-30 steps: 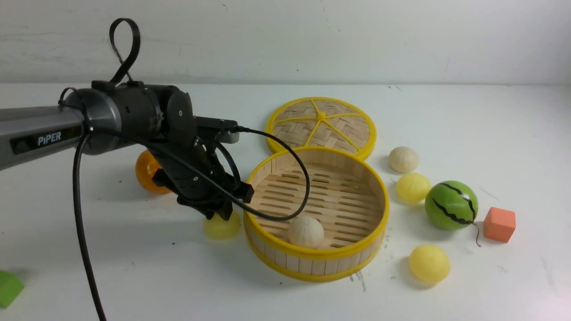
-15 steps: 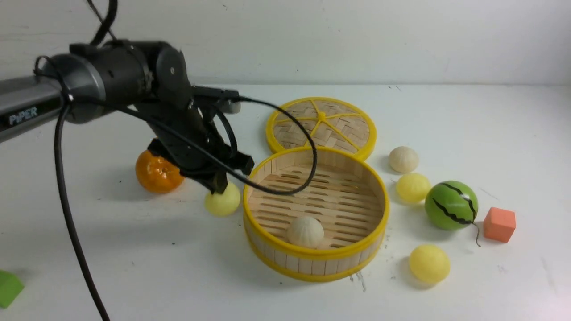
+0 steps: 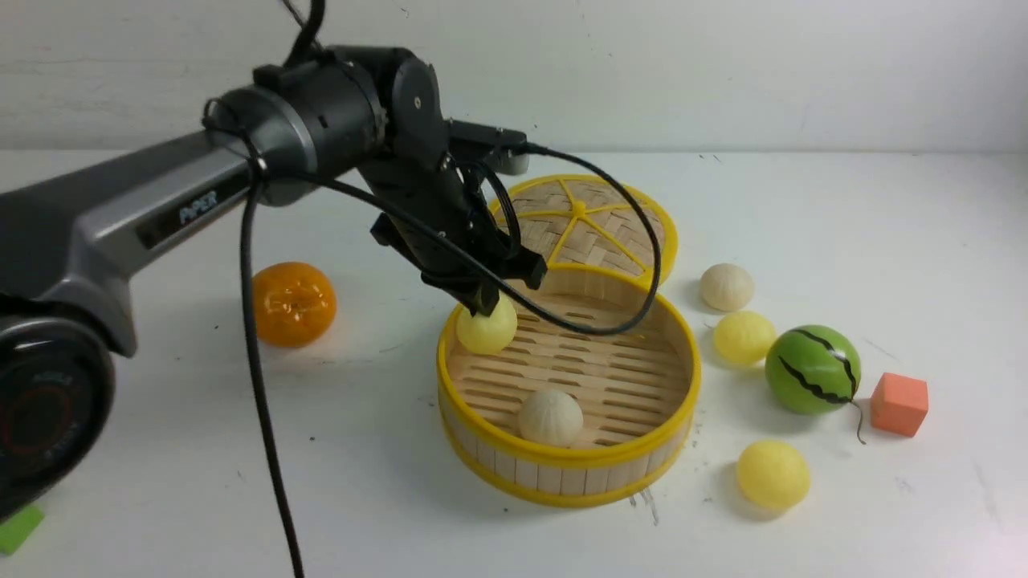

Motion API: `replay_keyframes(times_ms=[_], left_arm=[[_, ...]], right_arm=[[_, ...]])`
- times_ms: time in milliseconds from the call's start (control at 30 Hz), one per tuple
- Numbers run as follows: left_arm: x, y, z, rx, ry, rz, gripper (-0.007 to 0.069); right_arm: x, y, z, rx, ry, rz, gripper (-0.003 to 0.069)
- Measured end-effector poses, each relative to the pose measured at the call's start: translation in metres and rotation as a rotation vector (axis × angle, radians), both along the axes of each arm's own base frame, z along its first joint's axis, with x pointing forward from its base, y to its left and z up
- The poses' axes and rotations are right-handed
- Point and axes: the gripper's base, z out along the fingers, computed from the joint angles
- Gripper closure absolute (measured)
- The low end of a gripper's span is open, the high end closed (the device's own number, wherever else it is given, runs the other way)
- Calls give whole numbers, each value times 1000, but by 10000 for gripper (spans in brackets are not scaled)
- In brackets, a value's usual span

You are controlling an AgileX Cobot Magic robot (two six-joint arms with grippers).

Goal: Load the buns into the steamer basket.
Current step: Use the left arm to put the steamed stuffed bun into the steamer, then use the right arm to grab a steamed stuffed bun

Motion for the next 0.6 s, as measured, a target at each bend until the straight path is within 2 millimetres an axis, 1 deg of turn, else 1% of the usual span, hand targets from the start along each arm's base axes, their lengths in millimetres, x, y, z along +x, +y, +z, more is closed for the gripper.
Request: replay_keyframes(times_ms=[67,100,133,167,200,233,267,333,367,433,467,500,533,567,600], left_arm=[[5,-3,-13,8,16,1,613],[7,-3,-17,9,20,1,592],[7,-3,-16,9,18,1,587],[9,-4,-17,9,21,0,534],[9,-4,-17,8,21,0,519],[8,-4,-14,5,42,16,445],[8,-4,-13,3,43,20,425],[5,-3,-3,-7,90,72,309],[2,-2,3,-5,112,81,271],[-5,0,24,-7,130,91,202],[-8,2,37,-14,121,91,186],[-14,4,55,-32,103,94,186],[-21,7,73,-53,77,97,195],[-29,10,94,-79,47,106,222],[-42,16,118,-109,13,121,275]], right_arm=[[0,0,0,0,0,0,419],[0,0,0,0,0,0,419],[0,0,0,0,0,0,419],[0,0,0,0,0,0,419],[0,0,0,0,0,0,419],[0,0,0,0,0,0,419],[0,0,0,0,0,0,419],[0,0,0,0,0,0,419],[0,0,0,0,0,0,419],[0,0,0,0,0,0,419],[0,0,0,0,0,0,419],[0,0,0,0,0,0,419],[0,0,0,0,0,0,419],[0,0,0,0,0,0,419],[0,0,0,0,0,0,419]])
